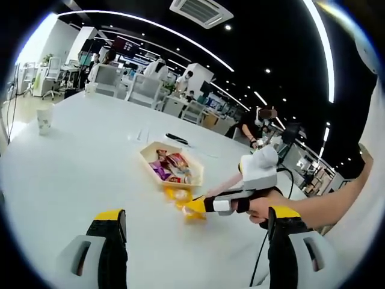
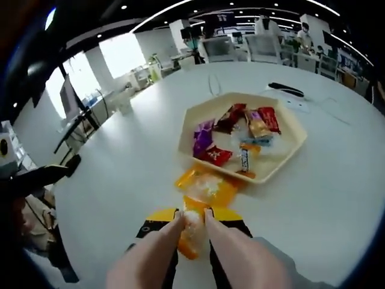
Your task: Place the target food into the container with the food tongs after gripping and lifting it, then release it inside without dropping or visibly crushing the food.
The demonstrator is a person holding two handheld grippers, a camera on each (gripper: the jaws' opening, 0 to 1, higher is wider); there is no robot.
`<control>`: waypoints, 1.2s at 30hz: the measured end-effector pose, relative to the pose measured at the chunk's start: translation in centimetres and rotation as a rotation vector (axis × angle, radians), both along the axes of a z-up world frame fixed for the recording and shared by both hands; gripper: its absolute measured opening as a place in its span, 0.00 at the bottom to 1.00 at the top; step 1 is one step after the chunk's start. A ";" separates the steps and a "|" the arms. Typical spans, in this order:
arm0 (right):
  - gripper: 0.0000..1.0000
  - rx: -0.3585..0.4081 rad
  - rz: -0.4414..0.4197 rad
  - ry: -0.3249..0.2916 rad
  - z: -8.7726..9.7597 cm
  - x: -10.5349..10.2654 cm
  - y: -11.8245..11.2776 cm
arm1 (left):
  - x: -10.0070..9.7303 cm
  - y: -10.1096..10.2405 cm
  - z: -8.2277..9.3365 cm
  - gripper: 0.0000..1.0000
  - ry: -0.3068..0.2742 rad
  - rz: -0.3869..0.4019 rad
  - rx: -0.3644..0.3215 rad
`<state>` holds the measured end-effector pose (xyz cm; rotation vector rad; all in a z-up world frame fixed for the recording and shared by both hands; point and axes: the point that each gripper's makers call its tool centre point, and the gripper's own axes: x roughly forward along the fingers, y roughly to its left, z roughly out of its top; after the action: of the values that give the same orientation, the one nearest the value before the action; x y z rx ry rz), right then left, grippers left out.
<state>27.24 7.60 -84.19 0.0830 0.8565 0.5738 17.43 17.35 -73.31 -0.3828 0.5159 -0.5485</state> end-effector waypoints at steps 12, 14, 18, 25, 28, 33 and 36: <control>0.18 0.068 -0.022 0.011 0.5 -0.7 0.0 | 0.1 -0.5 -0.3 0.99 0.007 -0.012 0.003; 0.18 0.097 -0.026 0.019 0.9 -0.8 0.0 | 0.2 -0.8 -0.3 0.99 0.009 -0.019 0.005; 0.18 0.095 -0.021 0.013 1.2 -0.7 -0.4 | 0.3 -1.0 -0.2 0.99 0.005 -0.026 0.001; 0.19 0.120 -0.023 -0.005 2.6 -0.2 -0.6 | 0.4 -1.3 -0.1 0.99 0.001 -0.035 0.001; 0.19 0.118 -0.023 -0.015 3.3 -0.1 -0.5 | 0.3 -1.5 -0.1 0.99 0.006 -0.044 0.005; 0.19 0.165 -0.060 0.000 4.1 0.2 -0.7 | 0.4 -1.6 0.2 0.99 -0.005 -0.048 0.010; 0.19 0.174 -0.058 -0.004 4.6 0.3 -0.7 | 0.4 -1.6 0.2 0.99 -0.006 -0.048 0.011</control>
<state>27.50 6.87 -79.63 0.2643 0.7969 0.5934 17.81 15.76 -73.10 -0.3590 0.5231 -0.5930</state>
